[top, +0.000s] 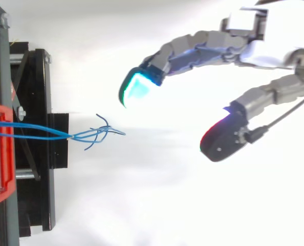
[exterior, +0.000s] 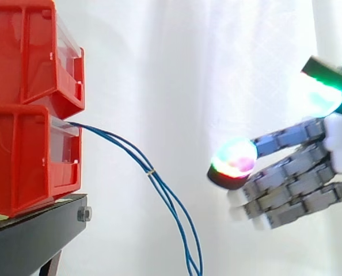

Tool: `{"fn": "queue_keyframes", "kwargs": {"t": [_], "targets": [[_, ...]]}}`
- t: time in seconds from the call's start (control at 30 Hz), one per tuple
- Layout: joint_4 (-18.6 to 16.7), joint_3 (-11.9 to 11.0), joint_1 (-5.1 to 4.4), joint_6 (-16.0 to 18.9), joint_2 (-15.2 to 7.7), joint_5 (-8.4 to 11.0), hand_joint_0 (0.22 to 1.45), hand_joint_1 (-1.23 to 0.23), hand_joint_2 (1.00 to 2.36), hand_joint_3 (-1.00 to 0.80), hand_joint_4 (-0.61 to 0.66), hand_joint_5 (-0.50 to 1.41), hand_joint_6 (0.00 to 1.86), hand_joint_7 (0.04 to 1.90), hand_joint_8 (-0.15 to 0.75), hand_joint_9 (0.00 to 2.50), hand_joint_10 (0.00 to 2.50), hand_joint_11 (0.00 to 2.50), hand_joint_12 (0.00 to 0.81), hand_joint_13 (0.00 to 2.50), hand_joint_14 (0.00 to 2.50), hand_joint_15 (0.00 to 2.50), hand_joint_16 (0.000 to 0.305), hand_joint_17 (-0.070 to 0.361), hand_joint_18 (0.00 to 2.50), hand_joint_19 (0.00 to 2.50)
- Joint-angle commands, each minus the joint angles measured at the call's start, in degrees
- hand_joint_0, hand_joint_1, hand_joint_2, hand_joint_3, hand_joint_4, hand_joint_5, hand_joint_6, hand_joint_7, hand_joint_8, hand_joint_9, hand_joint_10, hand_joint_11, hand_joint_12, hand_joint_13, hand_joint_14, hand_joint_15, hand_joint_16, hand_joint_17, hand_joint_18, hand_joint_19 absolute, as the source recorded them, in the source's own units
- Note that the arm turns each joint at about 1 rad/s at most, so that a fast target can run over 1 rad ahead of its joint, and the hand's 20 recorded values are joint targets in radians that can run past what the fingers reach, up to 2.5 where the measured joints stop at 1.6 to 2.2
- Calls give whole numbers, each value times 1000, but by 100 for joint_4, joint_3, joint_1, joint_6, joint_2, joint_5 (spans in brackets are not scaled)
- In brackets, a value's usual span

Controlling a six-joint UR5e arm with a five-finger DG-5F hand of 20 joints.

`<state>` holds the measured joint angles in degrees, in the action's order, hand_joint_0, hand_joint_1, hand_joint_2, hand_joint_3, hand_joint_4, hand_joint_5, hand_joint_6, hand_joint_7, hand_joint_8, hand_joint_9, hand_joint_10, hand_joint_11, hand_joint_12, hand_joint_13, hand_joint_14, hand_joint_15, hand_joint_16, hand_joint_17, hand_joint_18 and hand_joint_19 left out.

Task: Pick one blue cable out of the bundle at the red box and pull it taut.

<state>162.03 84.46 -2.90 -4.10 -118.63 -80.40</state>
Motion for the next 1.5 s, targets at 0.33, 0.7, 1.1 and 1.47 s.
{"fn": "queue_keyframes", "kwargs": {"t": [0.33, 0.7, 1.1, 1.47], "targets": [[-1138, 0, -9, -302, -582, 631, 504, -777, 1000, -500, 279, -180, 502, 762, 295, 334, 2, 139, 379, 143, 4, 121, 60, 135, 13, 110], [-1701, -624, -97, -346, -1373, 464, 508, -790, 1000, -500, 300, -169, 502, 773, 305, 371, 2, 114, 380, 174, 3, 89, 60, 136, 58, 78], [-1648, -817, -448, -645, -1382, 455, 521, -772, 1000, -500, 340, -153, 503, 841, 308, 391, 2, 113, 382, 190, 3, 96, 59, 133, 79, 82], [-1683, -817, -563, -592, -1382, 552, 543, -762, 1000, -500, 362, -139, 503, 886, 314, 415, 2, 118, 378, 220, 4, 102, 57, 129, 111, 99]]}}
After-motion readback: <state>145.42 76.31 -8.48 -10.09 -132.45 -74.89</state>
